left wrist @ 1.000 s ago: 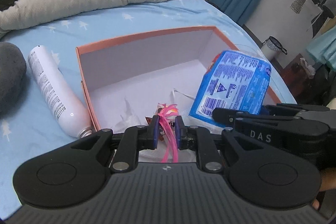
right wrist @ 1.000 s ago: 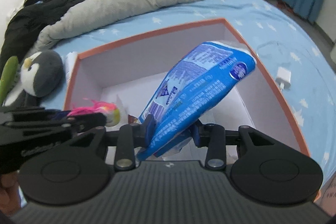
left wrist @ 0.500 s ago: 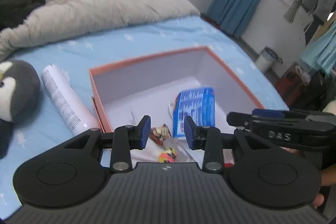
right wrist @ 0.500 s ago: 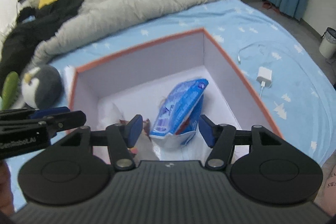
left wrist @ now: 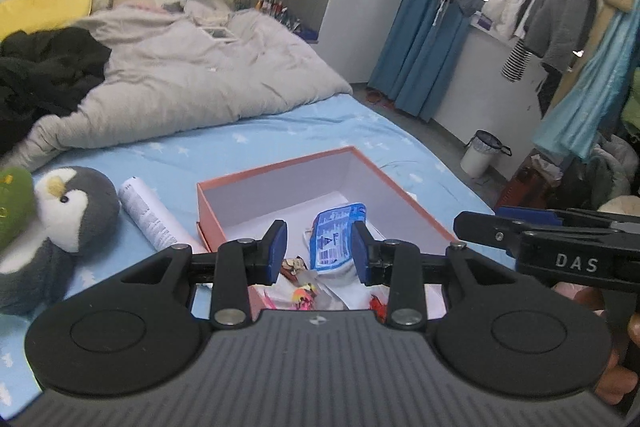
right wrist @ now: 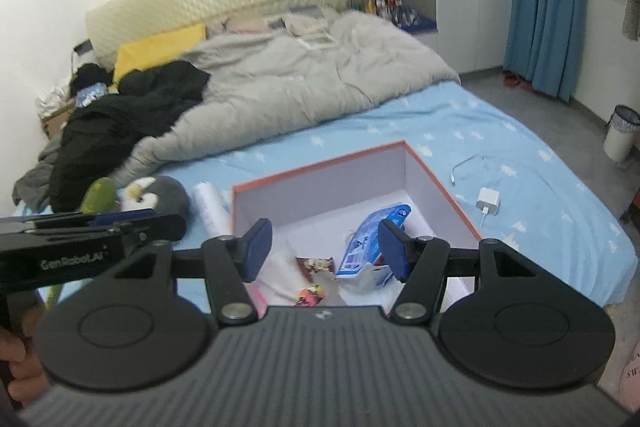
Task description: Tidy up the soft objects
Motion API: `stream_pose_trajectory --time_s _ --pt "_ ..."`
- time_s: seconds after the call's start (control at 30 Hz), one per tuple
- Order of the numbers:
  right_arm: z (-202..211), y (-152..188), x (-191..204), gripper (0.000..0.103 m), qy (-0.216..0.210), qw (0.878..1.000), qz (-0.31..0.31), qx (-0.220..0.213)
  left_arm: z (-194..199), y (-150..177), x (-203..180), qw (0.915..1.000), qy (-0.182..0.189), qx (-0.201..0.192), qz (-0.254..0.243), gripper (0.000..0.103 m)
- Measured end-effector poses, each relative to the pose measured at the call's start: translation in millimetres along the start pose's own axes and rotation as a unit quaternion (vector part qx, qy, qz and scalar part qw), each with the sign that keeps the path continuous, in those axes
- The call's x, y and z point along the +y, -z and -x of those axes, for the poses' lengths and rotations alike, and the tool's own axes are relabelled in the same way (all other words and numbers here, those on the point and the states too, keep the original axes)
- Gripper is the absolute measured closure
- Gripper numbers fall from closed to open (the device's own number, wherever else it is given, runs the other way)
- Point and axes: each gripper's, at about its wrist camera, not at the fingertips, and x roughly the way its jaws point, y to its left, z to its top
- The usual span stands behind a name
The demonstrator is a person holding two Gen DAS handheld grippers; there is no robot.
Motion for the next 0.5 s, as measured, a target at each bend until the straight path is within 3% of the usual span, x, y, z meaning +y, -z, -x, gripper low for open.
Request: stream_pose_trajectory --time_s 0.5 --pt "100.9 50.4 21.6 0.042 -0.006 0.999 0.007 -0.047 118.3 53.4 -33.1 0.9984 0.014 -0.051 -0.02 0.063"
